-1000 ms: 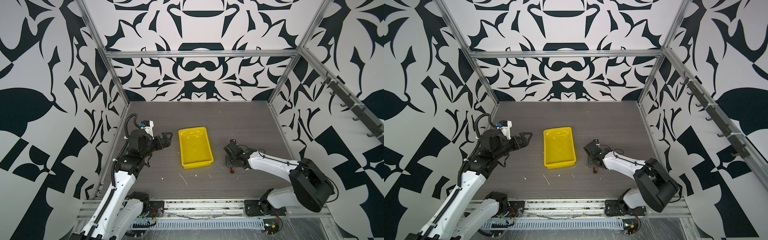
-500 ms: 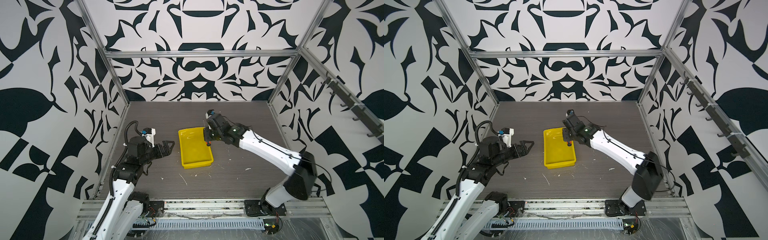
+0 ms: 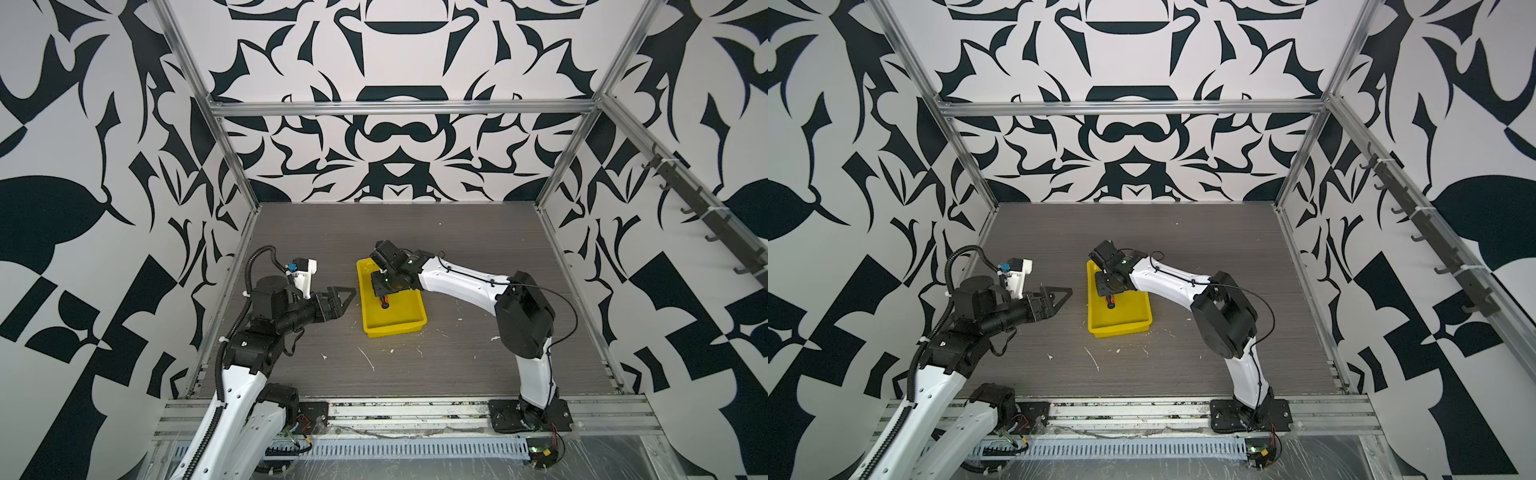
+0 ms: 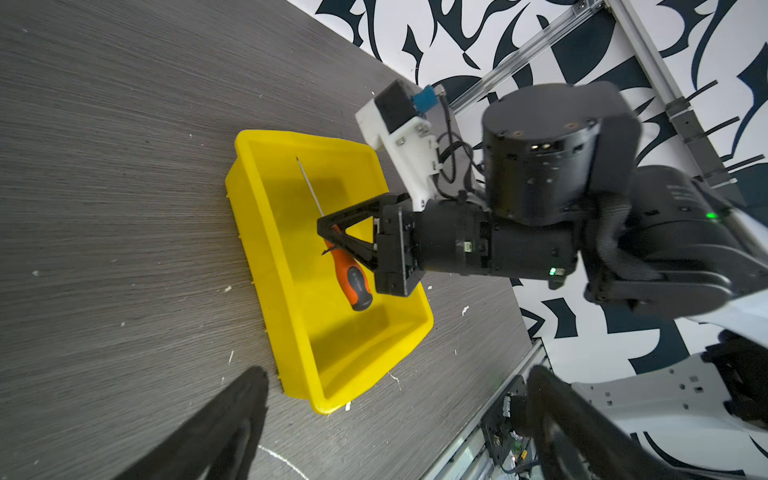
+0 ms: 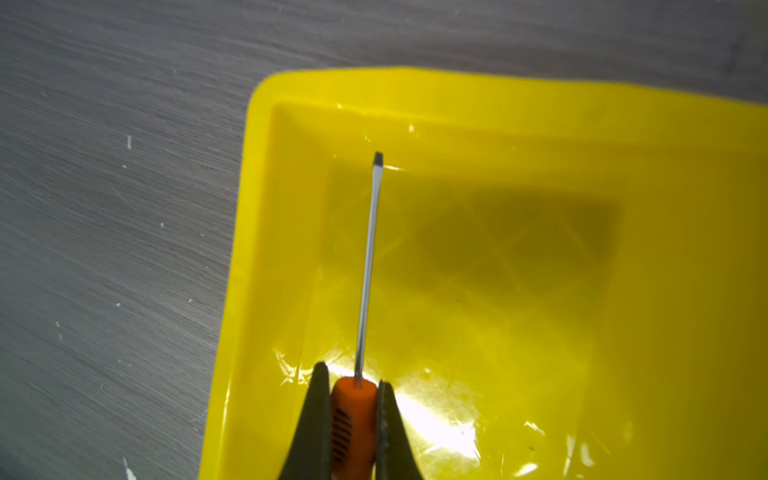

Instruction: Put the screwdriver in the bin

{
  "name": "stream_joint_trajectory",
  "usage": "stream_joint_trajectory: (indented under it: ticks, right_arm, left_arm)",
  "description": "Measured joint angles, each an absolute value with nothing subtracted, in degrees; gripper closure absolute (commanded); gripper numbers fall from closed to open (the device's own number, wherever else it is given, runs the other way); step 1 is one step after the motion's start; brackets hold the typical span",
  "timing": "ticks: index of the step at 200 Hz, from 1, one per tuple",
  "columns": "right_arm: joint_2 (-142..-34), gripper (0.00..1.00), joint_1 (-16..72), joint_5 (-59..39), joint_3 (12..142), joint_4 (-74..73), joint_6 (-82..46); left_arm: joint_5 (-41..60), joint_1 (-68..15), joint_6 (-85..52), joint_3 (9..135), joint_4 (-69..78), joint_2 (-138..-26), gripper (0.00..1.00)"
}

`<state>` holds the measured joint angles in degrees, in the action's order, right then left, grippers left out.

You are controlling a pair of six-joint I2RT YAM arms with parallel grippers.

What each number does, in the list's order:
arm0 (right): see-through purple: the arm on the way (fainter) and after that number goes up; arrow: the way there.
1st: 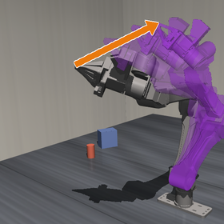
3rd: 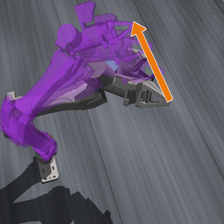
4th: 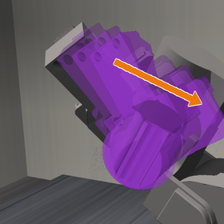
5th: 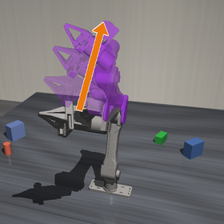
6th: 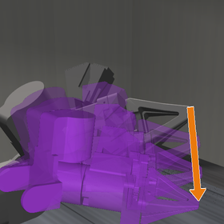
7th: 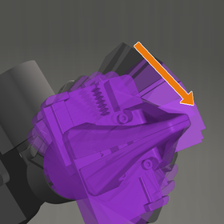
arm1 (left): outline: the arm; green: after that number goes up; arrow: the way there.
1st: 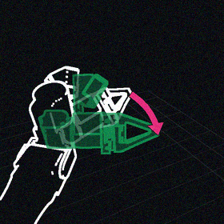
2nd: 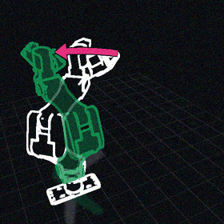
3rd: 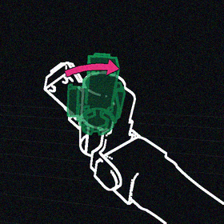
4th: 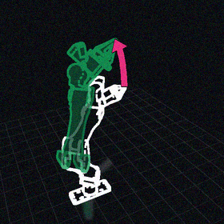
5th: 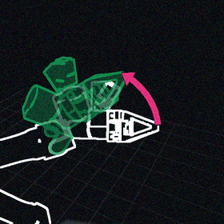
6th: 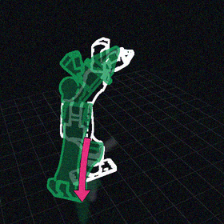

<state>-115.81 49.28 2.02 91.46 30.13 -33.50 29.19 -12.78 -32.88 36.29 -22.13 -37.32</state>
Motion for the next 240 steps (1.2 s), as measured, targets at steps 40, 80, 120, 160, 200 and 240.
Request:
stream_joint_trajectory:
  ticks: [40,80,120,160,200,240]
  right_arm:
    - [-117.5,1.00,49.2,2.0,90.7,28.7,-34.5]
    - [-118.1,1.00,49.2,2.6,87.6,27.0,-35.4]
    - [-119.0,0.95,49.2,3.0,85.1,25.6,-36.1]
    - [-119.0,0.80,49.4,3.7,84.5,24.6,-36.8]
    - [-118.4,0.37,50.0,4.8,83.7,23.7,-37.6]
    - [-114.3,0.00,51.0,7.1,83.5,23.6,-35.9]
  left_arm:
    - [28.5,-12.8,-33.6,34.5,-22.3,-36.0,0.01]
    - [27.7,-12.8,-34.0,34.1,-22.3,-35.8,0.01]
    - [26.2,-12.8,-34.2,34.1,-22.3,-35.5,0.01]
    - [25.3,-12.8,-34.1,34.0,-22.3,-34.9,0.01]
    - [24.5,-12.8,-34.1,34.0,-22.4,-34.9,0.01]
    - [23.8,-12.8,-34.0,34.0,-22.4,-35.0,0.01]
